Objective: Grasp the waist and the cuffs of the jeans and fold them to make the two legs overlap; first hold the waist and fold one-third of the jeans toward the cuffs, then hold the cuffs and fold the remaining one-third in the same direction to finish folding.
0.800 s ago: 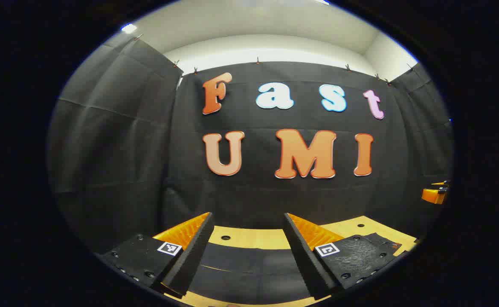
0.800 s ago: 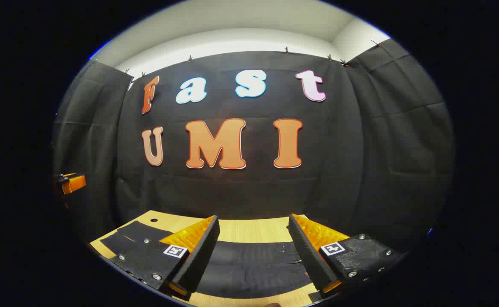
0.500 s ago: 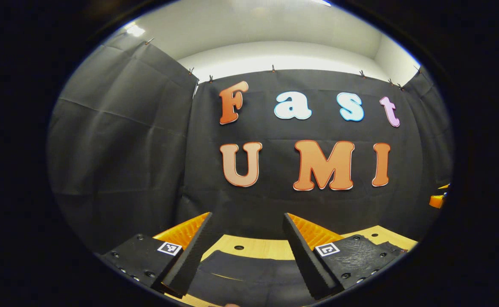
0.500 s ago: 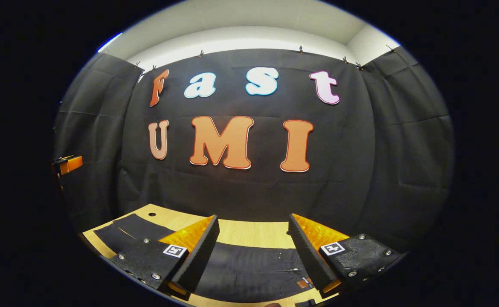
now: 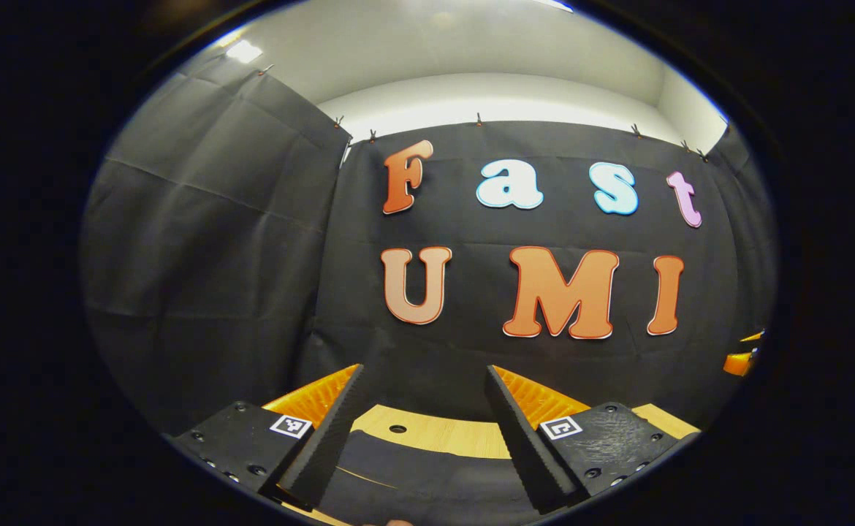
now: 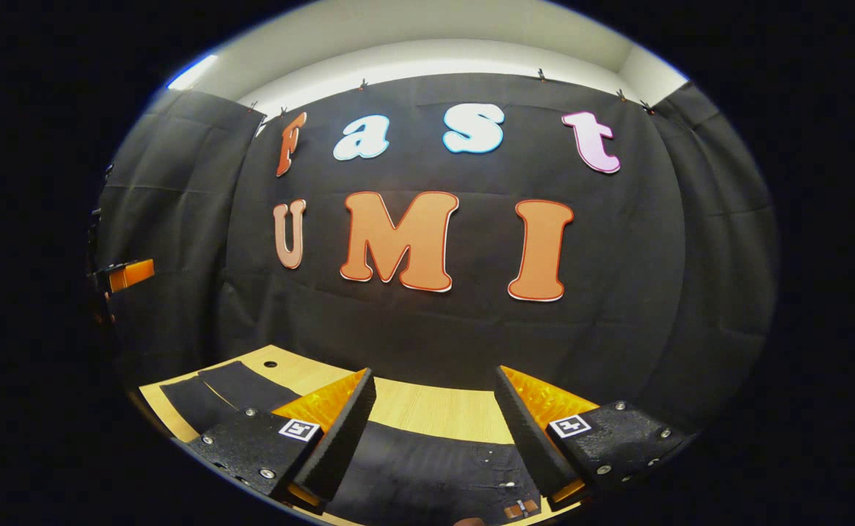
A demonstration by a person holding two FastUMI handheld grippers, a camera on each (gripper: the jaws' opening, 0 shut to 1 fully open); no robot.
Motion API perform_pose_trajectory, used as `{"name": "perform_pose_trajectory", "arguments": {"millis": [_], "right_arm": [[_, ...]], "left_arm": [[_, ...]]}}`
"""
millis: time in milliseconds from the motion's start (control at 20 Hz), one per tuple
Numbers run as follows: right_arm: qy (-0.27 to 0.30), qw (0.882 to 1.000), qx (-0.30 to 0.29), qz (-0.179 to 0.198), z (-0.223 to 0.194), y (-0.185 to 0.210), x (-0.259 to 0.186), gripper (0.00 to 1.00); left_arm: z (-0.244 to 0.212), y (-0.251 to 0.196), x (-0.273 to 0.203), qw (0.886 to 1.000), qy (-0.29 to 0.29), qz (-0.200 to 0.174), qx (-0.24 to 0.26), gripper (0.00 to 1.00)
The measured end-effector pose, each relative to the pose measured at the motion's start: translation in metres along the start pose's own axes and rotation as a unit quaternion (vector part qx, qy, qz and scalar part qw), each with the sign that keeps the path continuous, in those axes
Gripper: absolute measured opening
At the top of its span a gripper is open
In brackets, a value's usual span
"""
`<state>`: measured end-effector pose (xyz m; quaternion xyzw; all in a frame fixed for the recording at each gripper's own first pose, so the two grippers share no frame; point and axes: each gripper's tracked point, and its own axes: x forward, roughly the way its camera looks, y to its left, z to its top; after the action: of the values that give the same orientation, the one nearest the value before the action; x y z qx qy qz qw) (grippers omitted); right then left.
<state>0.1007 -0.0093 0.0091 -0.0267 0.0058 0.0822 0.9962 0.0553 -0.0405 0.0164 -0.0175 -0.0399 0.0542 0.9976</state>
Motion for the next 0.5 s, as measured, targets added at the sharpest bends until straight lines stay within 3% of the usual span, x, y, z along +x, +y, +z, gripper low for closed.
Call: {"name": "perform_pose_trajectory", "arguments": {"millis": [300,500], "right_arm": [[-0.003,0.998,0.024,-0.059,-0.006,0.009,0.006,1.0],[0.01,0.997,0.03,-0.064,-0.013,0.025,0.012,0.98]], "left_arm": [[0.001,-0.001,0.052,0.997,0.002,-0.072,0.013,0.96],[-0.021,0.018,0.066,0.997,0.024,-0.067,0.007,0.96]]}}
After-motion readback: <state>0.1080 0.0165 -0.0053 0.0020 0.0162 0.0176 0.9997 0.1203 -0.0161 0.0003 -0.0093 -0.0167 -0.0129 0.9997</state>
